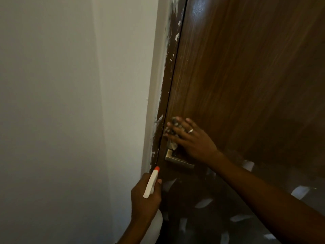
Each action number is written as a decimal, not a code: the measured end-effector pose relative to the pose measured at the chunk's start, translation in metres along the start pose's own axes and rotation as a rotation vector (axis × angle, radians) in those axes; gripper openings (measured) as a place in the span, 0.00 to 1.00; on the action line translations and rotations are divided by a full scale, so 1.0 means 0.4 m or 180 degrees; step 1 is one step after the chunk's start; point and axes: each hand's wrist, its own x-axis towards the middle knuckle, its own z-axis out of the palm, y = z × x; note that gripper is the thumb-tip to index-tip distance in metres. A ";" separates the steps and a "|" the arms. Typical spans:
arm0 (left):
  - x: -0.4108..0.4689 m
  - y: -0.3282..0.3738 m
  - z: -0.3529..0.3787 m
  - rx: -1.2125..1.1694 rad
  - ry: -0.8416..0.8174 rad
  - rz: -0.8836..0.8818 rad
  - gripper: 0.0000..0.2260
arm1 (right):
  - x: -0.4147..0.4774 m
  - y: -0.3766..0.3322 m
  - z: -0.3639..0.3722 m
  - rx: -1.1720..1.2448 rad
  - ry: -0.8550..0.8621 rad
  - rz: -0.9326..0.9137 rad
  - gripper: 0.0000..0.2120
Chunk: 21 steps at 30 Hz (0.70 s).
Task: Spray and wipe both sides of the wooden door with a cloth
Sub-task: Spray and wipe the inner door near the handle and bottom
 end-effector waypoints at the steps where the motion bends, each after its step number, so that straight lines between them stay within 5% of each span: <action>1: 0.002 0.001 0.002 -0.0006 0.0015 0.0022 0.09 | -0.015 -0.006 0.003 0.0069 -0.0115 -0.0087 0.39; 7: 0.028 0.008 -0.013 -0.0230 0.0036 0.0007 0.15 | -0.092 0.106 -0.013 -0.0053 -0.0425 -0.0837 0.40; 13: 0.072 -0.005 -0.032 0.0050 -0.0040 0.0155 0.09 | -0.021 -0.046 0.013 0.0402 -0.0089 0.0425 0.40; 18: 0.062 -0.020 -0.029 0.0484 -0.0402 -0.0026 0.13 | -0.001 -0.065 0.036 0.0502 -0.0435 -0.0486 0.36; 21: 0.049 -0.028 -0.029 0.0459 -0.0518 -0.0293 0.13 | -0.053 -0.035 0.036 0.0581 -0.0303 -0.0833 0.23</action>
